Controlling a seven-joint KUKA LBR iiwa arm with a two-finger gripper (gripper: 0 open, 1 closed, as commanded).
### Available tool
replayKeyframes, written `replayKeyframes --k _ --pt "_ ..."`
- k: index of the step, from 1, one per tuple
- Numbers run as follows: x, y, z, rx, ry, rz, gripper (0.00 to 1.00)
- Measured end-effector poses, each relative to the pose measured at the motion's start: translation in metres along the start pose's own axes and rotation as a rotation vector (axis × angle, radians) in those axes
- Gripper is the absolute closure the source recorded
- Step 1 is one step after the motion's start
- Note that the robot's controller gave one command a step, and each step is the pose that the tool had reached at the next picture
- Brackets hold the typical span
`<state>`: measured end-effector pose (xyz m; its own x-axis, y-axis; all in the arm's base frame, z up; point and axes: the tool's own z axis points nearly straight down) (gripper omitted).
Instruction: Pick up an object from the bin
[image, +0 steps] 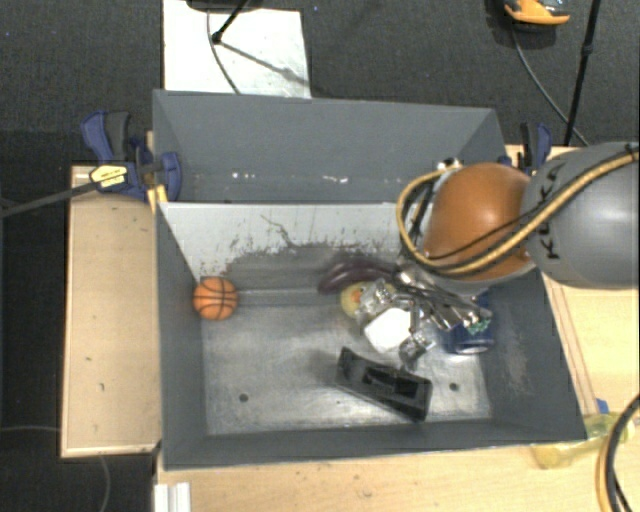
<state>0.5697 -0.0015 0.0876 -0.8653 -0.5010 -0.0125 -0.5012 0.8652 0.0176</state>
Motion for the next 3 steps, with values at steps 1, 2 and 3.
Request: replayKeyframes --k 1,2,3 --pt "0.016 -0.038 0.013 0.014 0.006 0.41 1.0" --pt "0.016 -0.038 0.013 0.014 0.006 0.411 1.0" --pt "0.03 -0.047 -0.143 0.023 0.002 0.422 1.0"
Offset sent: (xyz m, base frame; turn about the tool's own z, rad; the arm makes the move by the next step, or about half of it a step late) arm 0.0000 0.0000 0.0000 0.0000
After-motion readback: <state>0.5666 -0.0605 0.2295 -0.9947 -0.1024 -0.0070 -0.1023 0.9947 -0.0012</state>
